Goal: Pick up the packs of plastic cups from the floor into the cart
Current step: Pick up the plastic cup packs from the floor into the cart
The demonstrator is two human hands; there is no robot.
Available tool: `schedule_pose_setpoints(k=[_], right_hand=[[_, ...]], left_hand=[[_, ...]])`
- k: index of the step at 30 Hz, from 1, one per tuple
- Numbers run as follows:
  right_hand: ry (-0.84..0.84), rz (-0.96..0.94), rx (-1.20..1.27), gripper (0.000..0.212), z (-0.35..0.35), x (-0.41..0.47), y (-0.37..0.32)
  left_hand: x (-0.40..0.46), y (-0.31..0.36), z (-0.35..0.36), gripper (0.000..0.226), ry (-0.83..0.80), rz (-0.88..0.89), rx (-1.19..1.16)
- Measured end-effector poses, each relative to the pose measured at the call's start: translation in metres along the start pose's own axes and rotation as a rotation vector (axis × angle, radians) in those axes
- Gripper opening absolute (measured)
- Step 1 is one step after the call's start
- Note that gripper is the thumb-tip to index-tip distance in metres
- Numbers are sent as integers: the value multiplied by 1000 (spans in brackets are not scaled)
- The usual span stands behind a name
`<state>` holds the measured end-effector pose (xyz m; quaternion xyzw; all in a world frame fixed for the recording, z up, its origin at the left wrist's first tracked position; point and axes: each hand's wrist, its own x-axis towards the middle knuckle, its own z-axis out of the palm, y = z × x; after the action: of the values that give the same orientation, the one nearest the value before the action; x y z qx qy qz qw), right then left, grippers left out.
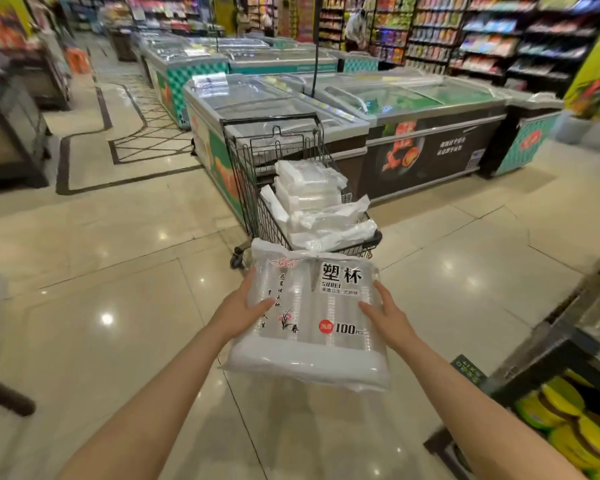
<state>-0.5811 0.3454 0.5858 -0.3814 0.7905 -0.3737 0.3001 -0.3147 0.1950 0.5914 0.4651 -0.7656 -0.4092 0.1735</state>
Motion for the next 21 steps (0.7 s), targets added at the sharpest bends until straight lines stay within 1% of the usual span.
schedule_pose_setpoints(k=[5, 10, 15, 18, 21], right_hand=[[25, 36, 18, 66, 27, 74, -50], [41, 15, 4, 69, 44, 153, -84], [53, 12, 35, 81, 51, 242, -97], [70, -13, 51, 74, 51, 301, -111], [101, -52, 76, 74, 47, 358, -128]], left_hand=[[96, -11, -55, 84, -59, 34, 9], [181, -18, -81, 82, -54, 64, 0], [280, -28, -95, 83, -57, 122, 14], [343, -21, -105, 83, -66, 147, -23], [405, -7, -113, 84, -76, 187, -62]])
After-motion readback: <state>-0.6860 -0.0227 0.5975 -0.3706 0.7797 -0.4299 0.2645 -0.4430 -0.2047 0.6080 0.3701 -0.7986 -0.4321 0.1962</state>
